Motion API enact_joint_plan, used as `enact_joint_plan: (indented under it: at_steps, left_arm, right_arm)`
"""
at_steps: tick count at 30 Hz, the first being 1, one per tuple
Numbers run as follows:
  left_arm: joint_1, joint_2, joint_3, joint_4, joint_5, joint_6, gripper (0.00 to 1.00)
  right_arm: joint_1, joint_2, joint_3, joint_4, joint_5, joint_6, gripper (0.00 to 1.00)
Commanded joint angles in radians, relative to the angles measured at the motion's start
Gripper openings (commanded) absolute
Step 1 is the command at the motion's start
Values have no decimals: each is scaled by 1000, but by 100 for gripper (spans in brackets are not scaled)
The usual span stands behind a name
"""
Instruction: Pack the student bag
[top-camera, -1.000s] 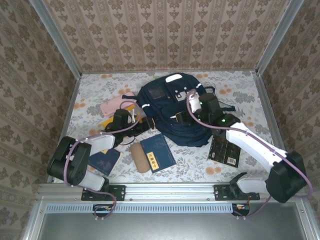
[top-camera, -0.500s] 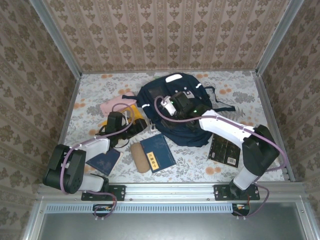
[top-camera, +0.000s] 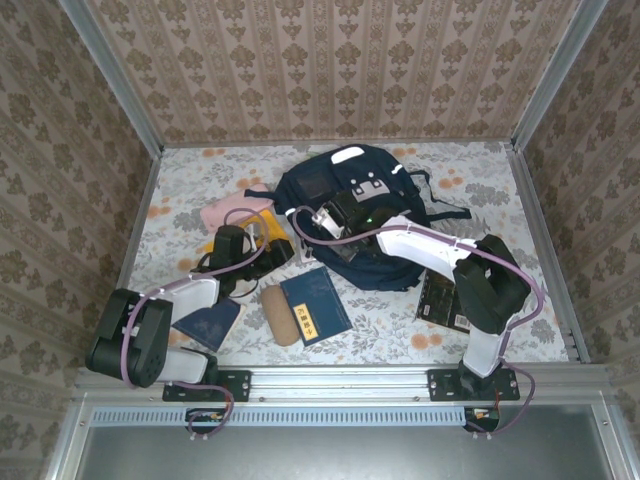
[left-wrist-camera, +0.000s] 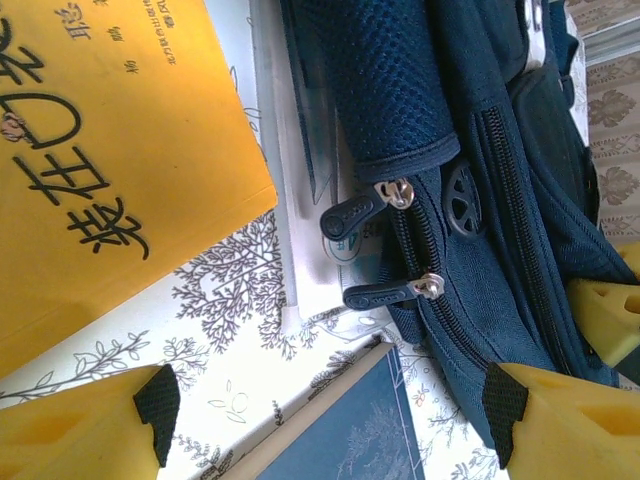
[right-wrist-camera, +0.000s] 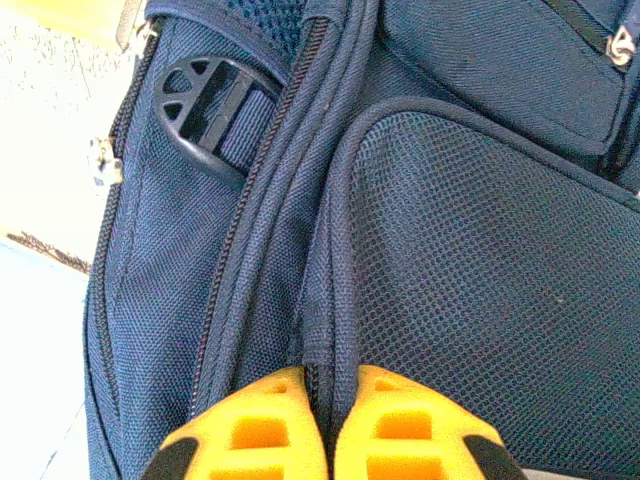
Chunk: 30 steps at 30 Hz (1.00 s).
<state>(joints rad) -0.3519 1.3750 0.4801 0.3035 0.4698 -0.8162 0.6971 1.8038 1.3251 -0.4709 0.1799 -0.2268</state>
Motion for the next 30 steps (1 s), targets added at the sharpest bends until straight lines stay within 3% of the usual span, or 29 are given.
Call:
enact_joint_plan:
  at_steps: [1,9,20,30]
  left_arm:
    - [1,62,15,110,81,-42,83]
    - [-12,267,-46,615,205,-284,83]
    - [-27,456,-31,985,254,-462,79]
    - [-47,448,-25,987,259,-477,78]
  right_arm:
    - [-18,-56,42,-13,-41,24,0]
    - [-95,-143,74,-29,-309,128,0]
    - [-159,-198,62,3,-449,214,0]
    - [-202,-186,77,33,-488,259,0]
